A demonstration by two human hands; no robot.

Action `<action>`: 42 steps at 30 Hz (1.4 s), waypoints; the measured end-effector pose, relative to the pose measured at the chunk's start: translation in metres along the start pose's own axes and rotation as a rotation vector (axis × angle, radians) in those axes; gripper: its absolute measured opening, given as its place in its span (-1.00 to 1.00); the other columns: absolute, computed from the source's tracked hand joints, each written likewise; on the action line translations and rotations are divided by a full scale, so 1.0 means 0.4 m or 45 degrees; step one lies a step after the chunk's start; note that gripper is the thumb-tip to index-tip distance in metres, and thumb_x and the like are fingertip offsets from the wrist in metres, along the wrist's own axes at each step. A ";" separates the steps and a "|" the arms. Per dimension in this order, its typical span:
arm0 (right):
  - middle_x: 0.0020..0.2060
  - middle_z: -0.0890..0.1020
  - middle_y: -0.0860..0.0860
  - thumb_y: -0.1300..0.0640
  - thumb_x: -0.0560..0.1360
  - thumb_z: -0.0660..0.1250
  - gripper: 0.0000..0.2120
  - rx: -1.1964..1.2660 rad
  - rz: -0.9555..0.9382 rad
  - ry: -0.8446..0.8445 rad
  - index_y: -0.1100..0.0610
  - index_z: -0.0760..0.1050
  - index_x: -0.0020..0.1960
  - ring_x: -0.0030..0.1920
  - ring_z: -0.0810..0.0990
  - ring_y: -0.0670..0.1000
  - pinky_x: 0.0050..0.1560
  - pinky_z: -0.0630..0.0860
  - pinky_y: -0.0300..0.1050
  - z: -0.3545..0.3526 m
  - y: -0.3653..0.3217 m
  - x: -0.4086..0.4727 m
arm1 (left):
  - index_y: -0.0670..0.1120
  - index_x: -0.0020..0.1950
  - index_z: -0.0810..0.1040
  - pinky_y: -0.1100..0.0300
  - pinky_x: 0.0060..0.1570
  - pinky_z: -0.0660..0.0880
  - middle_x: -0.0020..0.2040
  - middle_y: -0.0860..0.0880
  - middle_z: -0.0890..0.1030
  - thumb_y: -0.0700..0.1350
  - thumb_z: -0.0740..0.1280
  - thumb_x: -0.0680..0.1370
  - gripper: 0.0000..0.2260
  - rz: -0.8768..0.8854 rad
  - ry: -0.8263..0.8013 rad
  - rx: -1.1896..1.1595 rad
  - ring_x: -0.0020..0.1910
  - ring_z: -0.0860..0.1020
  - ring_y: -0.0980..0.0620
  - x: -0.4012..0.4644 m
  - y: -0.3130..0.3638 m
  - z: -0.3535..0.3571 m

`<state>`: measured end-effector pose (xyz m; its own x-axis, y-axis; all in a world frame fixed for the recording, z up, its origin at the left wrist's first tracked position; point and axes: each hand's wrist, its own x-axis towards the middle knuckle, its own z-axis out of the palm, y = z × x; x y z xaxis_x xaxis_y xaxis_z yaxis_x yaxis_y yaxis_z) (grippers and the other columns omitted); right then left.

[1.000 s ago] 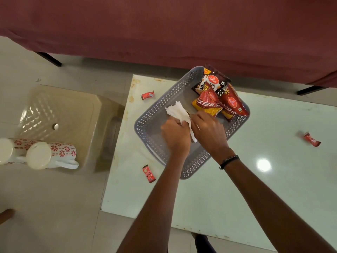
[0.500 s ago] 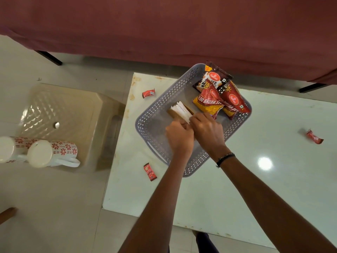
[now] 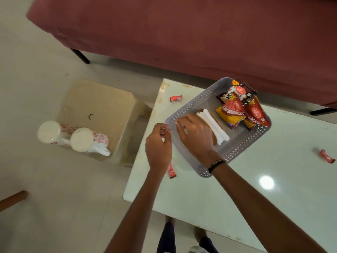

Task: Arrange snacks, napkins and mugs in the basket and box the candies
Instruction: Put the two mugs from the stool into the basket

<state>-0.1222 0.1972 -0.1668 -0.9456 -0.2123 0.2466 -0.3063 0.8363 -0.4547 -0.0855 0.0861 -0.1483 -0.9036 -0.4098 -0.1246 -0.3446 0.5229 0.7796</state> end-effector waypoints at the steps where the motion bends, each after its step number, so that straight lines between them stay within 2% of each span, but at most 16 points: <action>1: -0.19 0.65 0.01 0.12 0.53 0.25 -0.84 0.039 0.018 -0.041 0.10 0.59 -0.11 -0.24 0.62 0.00 -0.33 0.57 -0.13 0.017 -0.040 0.006 | -0.07 -0.01 0.56 0.18 -0.08 0.52 -0.12 -0.02 0.68 -0.21 0.25 0.51 -0.87 -0.017 0.032 -0.041 -0.13 0.63 0.00 0.005 -0.021 -0.038; 4: -0.17 0.63 -0.03 0.07 0.52 0.25 -0.84 0.161 0.061 -0.187 0.06 0.59 -0.10 -0.21 0.63 0.00 -0.34 0.51 -0.14 0.074 -0.164 0.012 | 0.03 -0.08 0.54 -0.08 -0.08 0.58 -0.16 0.12 0.65 -0.22 0.25 0.50 -0.84 -0.122 0.132 -0.179 -0.14 0.62 0.05 0.012 -0.090 -0.147; 6: -0.17 0.63 -0.02 0.06 0.53 0.25 -0.84 0.228 0.044 -0.258 0.07 0.60 -0.10 -0.22 0.64 0.02 -0.33 0.51 -0.14 0.115 -0.242 0.007 | 0.01 -0.07 0.54 -0.14 -0.09 0.59 -0.18 0.18 0.63 -0.22 0.26 0.51 -0.86 -0.185 0.217 -0.229 -0.13 0.60 0.09 0.011 -0.132 -0.214; 10: -0.02 0.61 0.00 0.05 0.55 0.21 -0.80 0.374 0.032 -0.466 0.08 0.57 0.02 -0.07 0.60 0.05 -0.17 0.53 -0.07 0.207 -0.371 -0.018 | 0.00 -0.06 0.53 -0.20 -0.11 0.57 -0.18 0.05 0.62 -0.23 0.22 0.51 -0.84 -0.252 0.462 -0.299 -0.15 0.59 0.05 0.019 -0.221 -0.322; 13: 0.08 0.59 0.02 0.00 0.54 0.25 -0.74 0.523 0.110 -0.576 0.11 0.53 0.14 0.08 0.54 0.03 -0.01 0.47 -0.11 0.273 -0.425 -0.035 | 0.00 -0.07 0.50 -0.24 -0.05 0.54 -0.18 -0.04 0.62 -0.20 0.20 0.48 -0.85 -0.387 0.613 -0.371 -0.16 0.56 0.00 0.038 -0.296 -0.370; 17: 0.07 0.61 0.04 0.03 0.51 0.31 -0.74 0.649 0.233 -0.725 0.15 0.50 0.14 0.07 0.55 0.05 0.04 0.50 -0.08 0.350 -0.459 -0.045 | -0.12 -0.03 0.49 -0.22 0.01 0.52 -0.08 -0.07 0.56 -0.24 0.19 0.47 -0.86 -0.510 0.712 -0.371 -0.12 0.51 0.00 0.087 -0.372 -0.405; 21: 0.02 0.64 0.07 0.11 0.50 0.33 -0.70 0.824 0.376 -0.804 0.15 0.41 0.19 0.01 0.59 0.03 0.03 0.54 -0.06 0.381 -0.465 -0.029 | -0.25 0.12 0.46 -0.01 0.19 0.46 0.12 -0.17 0.51 -0.27 0.20 0.48 -0.77 -0.706 0.616 -0.344 0.03 0.49 -0.05 0.152 -0.416 -0.423; 23: -0.03 0.66 0.11 0.15 0.51 0.30 -0.77 0.809 0.360 -0.849 0.19 0.47 0.14 -0.05 0.60 0.07 -0.01 0.54 -0.01 0.395 -0.460 -0.023 | -0.25 0.17 0.45 0.04 0.24 0.41 0.20 -0.19 0.50 -0.25 0.21 0.49 -0.73 -0.746 0.500 -0.326 0.17 0.48 -0.10 0.178 -0.433 -0.425; 25: -0.16 0.65 0.12 0.19 0.51 0.27 -0.86 0.802 0.324 -0.873 0.21 0.54 0.02 -0.15 0.58 0.10 -0.14 0.50 -0.02 0.407 -0.455 -0.018 | -0.22 0.20 0.46 0.12 0.21 0.39 0.21 -0.15 0.51 -0.23 0.18 0.51 -0.72 -0.777 0.436 -0.342 0.20 0.46 -0.09 0.198 -0.441 -0.425; 28: -0.26 0.59 0.05 0.21 0.53 0.24 -0.86 0.851 0.286 -0.879 0.19 0.56 0.00 -0.27 0.49 0.03 -0.29 0.36 -0.18 0.416 -0.453 -0.014 | -0.12 0.22 0.49 0.23 0.07 0.33 0.11 0.01 0.51 -0.14 0.18 0.55 -0.73 -0.838 0.354 -0.457 0.08 0.43 0.06 0.222 -0.441 -0.425; 32: -0.29 0.56 0.07 0.19 0.55 0.24 -0.86 0.963 0.314 -0.777 0.20 0.55 0.00 -0.31 0.40 -0.04 -0.32 0.30 -0.28 0.415 -0.444 -0.016 | -0.14 0.18 0.52 0.25 -0.04 0.37 0.02 0.03 0.52 -0.15 0.25 0.54 -0.77 -0.788 0.339 -0.483 0.02 0.44 0.06 0.246 -0.459 -0.429; 36: -0.32 0.50 -0.17 0.14 0.56 0.27 -0.87 1.003 0.345 -0.671 0.15 0.55 0.03 -0.34 0.41 -0.16 -0.34 0.31 -0.37 0.396 -0.438 -0.018 | -0.20 0.17 0.53 0.27 0.01 0.37 0.02 -0.02 0.55 -0.23 0.31 0.51 -0.76 -0.767 0.387 -0.446 0.01 0.47 0.08 0.257 -0.457 -0.424; 39: -0.24 0.55 -0.10 0.12 0.56 0.27 -0.84 1.017 0.341 -0.649 0.15 0.55 0.08 -0.30 0.47 -0.21 -0.32 0.34 -0.41 0.367 -0.422 -0.008 | -0.23 0.11 0.55 0.30 0.00 0.44 0.08 -0.14 0.62 -0.27 0.32 0.50 -0.80 -0.680 0.403 -0.449 0.02 0.54 0.04 0.249 -0.450 -0.412; 42: -0.19 0.56 -0.05 0.12 0.56 0.26 -0.84 1.012 0.334 -0.606 0.16 0.54 0.07 -0.24 0.48 -0.14 -0.27 0.37 -0.37 0.309 -0.388 -0.003 | -0.18 0.03 0.57 0.13 0.14 0.47 0.07 -0.21 0.62 -0.29 0.31 0.50 -0.86 -0.610 0.322 -0.521 0.00 0.54 0.04 0.221 -0.433 -0.383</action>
<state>-0.0873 0.0051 -0.2023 -0.8866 -0.3960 -0.2392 0.1020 0.3369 -0.9360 -0.0665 -0.1553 -0.2003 -0.5708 -0.7140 -0.4056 -0.5232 -0.0644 0.8498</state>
